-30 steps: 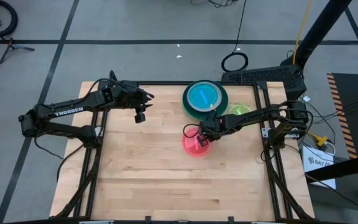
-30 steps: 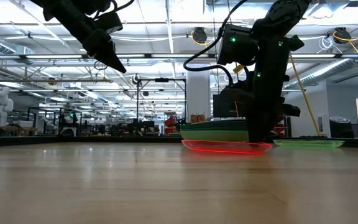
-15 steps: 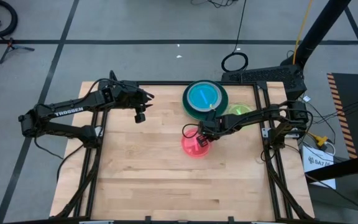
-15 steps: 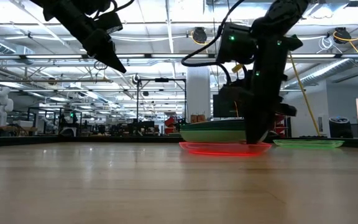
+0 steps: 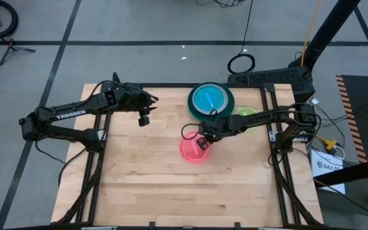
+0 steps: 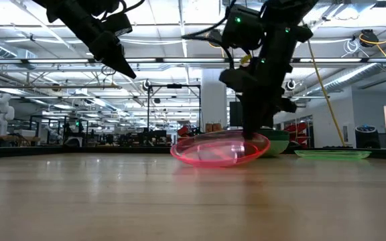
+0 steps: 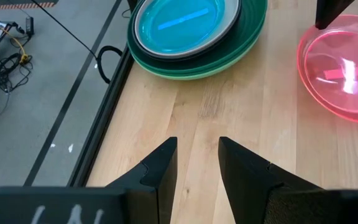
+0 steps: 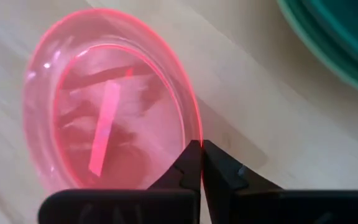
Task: Stack plastic plates
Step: Stack the pink plate on top of the blue plate
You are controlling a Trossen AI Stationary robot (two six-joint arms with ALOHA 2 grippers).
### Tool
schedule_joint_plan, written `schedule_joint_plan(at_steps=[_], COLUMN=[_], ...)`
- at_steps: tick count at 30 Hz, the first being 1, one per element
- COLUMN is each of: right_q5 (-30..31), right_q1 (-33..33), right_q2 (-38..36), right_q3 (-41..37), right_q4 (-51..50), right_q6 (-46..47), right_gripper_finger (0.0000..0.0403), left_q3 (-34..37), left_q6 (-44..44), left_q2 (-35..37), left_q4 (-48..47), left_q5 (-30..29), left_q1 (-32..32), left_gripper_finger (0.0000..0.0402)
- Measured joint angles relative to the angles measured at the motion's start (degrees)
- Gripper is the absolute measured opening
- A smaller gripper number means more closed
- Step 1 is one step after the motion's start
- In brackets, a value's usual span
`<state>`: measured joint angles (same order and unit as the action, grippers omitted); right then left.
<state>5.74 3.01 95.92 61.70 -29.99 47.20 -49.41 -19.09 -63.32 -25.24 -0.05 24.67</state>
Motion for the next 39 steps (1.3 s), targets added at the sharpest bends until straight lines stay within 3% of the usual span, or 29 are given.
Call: schedule_joint_plan(at_steps=[21,39], right_q5=[3.3,1.7], right_q1=[3.5,17.4], right_q2=[0.0,0.0], right_q3=[9.5,22.3], right_q4=[-1.5,-12.5], right_q6=[-9.3,-21.6], right_gripper_finger=[0.0,0.0], left_q3=[0.0,0.0], left_q6=[0.0,-0.2], left_q2=[0.0,0.0], left_q4=[0.0,0.0], left_q5=[0.0,0.0], left_q1=[0.0,0.0], left_gripper_finger=[0.0124,0.0124])
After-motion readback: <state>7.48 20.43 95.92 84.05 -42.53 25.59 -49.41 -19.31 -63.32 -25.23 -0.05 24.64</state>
